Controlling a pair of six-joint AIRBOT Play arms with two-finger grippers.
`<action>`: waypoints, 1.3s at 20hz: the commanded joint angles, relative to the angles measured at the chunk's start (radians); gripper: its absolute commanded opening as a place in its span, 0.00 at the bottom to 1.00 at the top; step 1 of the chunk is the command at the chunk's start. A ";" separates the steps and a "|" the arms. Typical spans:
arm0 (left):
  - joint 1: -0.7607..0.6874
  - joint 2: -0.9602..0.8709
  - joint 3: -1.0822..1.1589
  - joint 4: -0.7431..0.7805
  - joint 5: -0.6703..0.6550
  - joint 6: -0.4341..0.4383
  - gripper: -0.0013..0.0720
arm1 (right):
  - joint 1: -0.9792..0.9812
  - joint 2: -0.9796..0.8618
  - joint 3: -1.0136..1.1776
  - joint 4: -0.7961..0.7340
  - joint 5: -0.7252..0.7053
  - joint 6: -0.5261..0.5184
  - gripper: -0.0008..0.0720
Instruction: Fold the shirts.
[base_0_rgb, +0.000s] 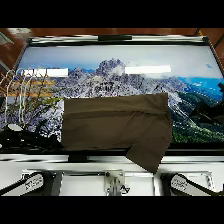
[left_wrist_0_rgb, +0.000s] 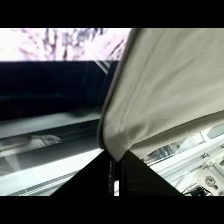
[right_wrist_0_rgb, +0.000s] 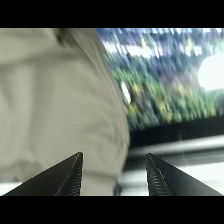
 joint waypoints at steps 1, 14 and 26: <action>0.001 0.002 0.027 -0.009 -0.079 0.022 0.06 | 0.000 0.011 -0.182 0.002 0.015 -0.062 0.72; 0.001 0.002 0.050 -0.009 -0.101 0.026 0.06 | 0.064 0.064 -0.604 0.101 -0.249 -0.233 0.77; 0.001 0.003 0.097 -0.030 -0.102 0.079 0.06 | 0.065 0.117 -0.619 0.176 -0.280 -0.237 0.09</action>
